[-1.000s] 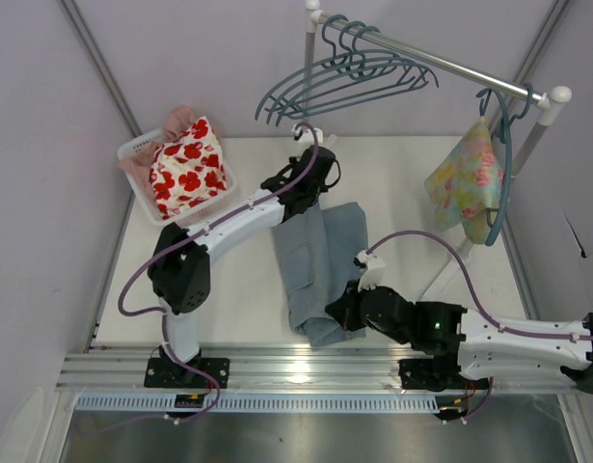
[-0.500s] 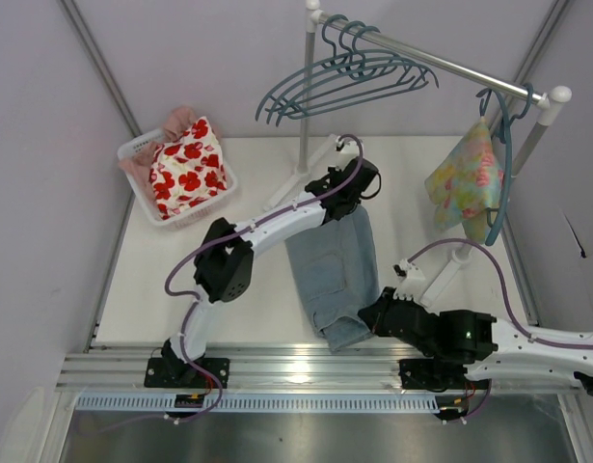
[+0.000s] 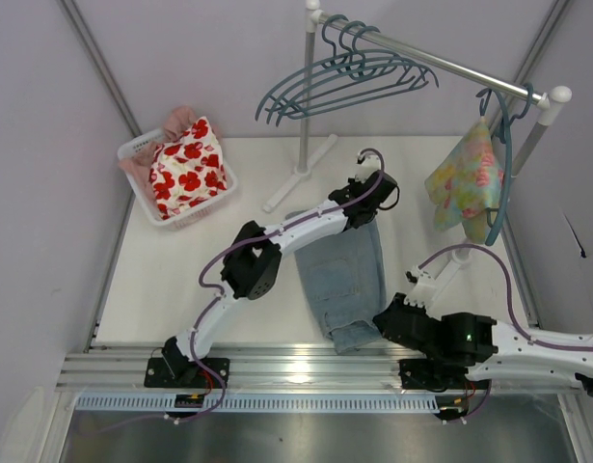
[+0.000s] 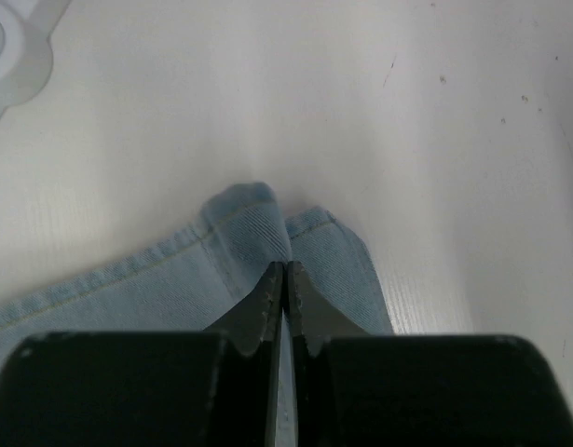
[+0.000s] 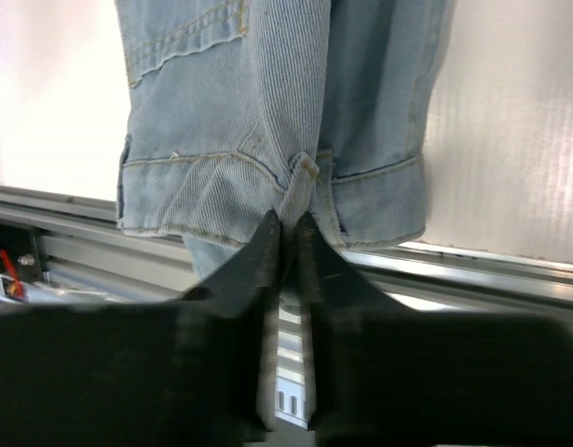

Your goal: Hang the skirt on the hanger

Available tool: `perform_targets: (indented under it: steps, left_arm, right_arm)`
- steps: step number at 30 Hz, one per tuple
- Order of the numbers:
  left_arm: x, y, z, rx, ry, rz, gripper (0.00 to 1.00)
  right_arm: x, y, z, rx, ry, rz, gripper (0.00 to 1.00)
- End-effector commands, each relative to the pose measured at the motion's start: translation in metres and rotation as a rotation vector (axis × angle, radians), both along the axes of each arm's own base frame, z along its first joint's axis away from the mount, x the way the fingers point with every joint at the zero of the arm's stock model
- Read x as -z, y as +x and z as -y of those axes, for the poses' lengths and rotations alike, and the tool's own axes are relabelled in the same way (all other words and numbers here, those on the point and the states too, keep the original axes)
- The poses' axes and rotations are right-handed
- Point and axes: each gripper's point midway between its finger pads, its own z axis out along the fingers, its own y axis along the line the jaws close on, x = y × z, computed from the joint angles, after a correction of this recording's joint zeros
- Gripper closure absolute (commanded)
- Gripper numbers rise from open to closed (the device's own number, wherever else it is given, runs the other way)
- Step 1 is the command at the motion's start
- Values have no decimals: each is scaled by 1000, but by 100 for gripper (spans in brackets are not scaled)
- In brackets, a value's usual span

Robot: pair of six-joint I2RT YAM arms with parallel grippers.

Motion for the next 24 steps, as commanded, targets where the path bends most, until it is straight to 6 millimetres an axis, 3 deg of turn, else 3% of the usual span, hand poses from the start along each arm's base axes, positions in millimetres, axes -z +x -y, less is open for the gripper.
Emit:
perform_targets:
  steps: [1, 3, 4, 5, 7, 9, 10, 13, 16, 17, 18, 20, 21, 22, 24]
  left_arm:
    - [-20, 15, 8, -24, -75, 54, 90]
    - [-30, 15, 11, -8, -97, 64, 65]
    - [-38, 16, 11, 10, -97, 73, 40]
    - [-46, 18, 11, 19, -107, 83, 29]
    - [-73, 16, 8, 41, -126, 104, 14]
    - [-91, 15, -1, 47, -132, 111, 10]
    - [-110, 11, -8, 57, -146, 123, 8]
    - [-110, -1, -44, 29, -115, 88, 8]
    - [-110, -11, -75, -19, -126, 57, 11]
    - [-83, -31, -98, -21, -83, 5, 13]
    - [-83, -35, -105, -29, -97, 5, 15]
    - [-54, -57, -125, -33, -92, -45, 29]
    - [-49, -59, -131, -40, -98, -54, 35]
    - [-37, -64, -137, -56, -108, -74, 47]
    - [-11, -72, -146, -67, -120, -141, 61]
  right_arm:
    - [1, 1, 16, 54, -21, -2, 83]
    - [-7, 3, 19, 52, -24, 18, 65]
    - [-16, 4, 21, 53, -17, 24, 43]
    - [-22, 6, 22, 42, -20, 45, 35]
    - [-41, 8, 22, 36, -1, 70, 23]
    - [-51, 11, 22, 13, -23, 105, 19]
    - [-57, 13, 20, 5, -24, 117, 18]
    - [-70, 18, 8, -35, -56, 151, 21]
    - [-69, 27, -12, -85, -93, 163, 32]
    - [-64, 28, -20, -114, -92, 131, 36]
    - [-63, 34, -33, -147, -94, 144, 46]
    - [-55, 33, -51, -229, -51, 84, 63]
    - [-52, 49, -56, -205, -27, 77, 77]
    - [-47, 46, -65, -279, -11, 49, 82]
    - [-49, 59, -72, -300, 16, 67, 92]
